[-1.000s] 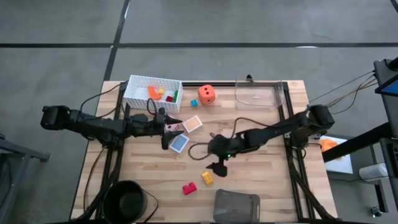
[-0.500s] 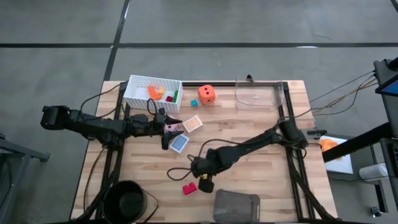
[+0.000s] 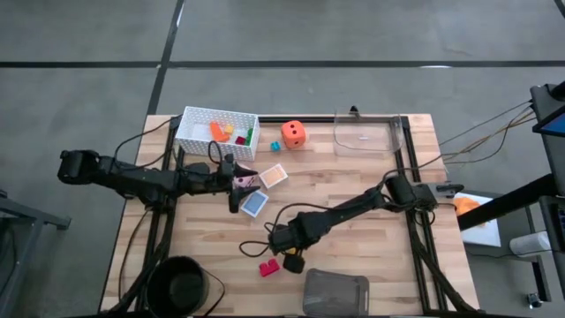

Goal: Pick & Place Toys
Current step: Put the small yellow game piece into the white bin

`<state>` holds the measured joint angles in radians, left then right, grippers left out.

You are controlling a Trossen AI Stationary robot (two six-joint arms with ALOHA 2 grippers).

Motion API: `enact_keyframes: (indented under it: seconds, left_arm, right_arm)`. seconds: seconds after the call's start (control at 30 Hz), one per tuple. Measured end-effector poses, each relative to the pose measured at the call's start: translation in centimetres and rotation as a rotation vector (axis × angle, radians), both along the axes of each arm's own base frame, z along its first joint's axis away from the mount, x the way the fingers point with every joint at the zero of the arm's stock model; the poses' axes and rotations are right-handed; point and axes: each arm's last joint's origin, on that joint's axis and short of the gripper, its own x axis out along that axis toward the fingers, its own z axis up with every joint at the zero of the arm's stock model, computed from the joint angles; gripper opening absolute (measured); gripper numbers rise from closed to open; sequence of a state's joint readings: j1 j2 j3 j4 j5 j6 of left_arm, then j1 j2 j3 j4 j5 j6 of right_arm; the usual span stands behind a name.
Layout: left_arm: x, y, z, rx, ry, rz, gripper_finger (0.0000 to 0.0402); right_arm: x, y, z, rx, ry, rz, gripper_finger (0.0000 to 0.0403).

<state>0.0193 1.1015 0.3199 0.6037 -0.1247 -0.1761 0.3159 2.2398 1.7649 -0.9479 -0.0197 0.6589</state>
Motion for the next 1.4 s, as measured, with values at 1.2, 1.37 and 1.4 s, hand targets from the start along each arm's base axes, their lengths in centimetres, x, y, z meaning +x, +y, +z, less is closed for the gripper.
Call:
enact_keyframes:
  seconds: [1.2, 1.37, 1.4]
  left_arm:
    - [0.0, 0.1, 0.0, 0.018, 0.004, 0.02, 0.0259]
    - [0.0, 0.1, 0.0, 0.018, 0.004, 0.02, 0.0259]
    - [0.0, 0.1, 0.0, 0.018, 0.004, 0.02, 0.0259]
  right_arm:
    - [-1.2, -2.9, -1.7, -0.145, 0.118, 0.138, 0.0277]
    - [-1.2, -2.8, -1.7, -0.122, 0.12, 0.159, 0.0172]
    - [-1.2, -2.7, -1.7, -0.123, 0.119, 0.165, 0.0152]
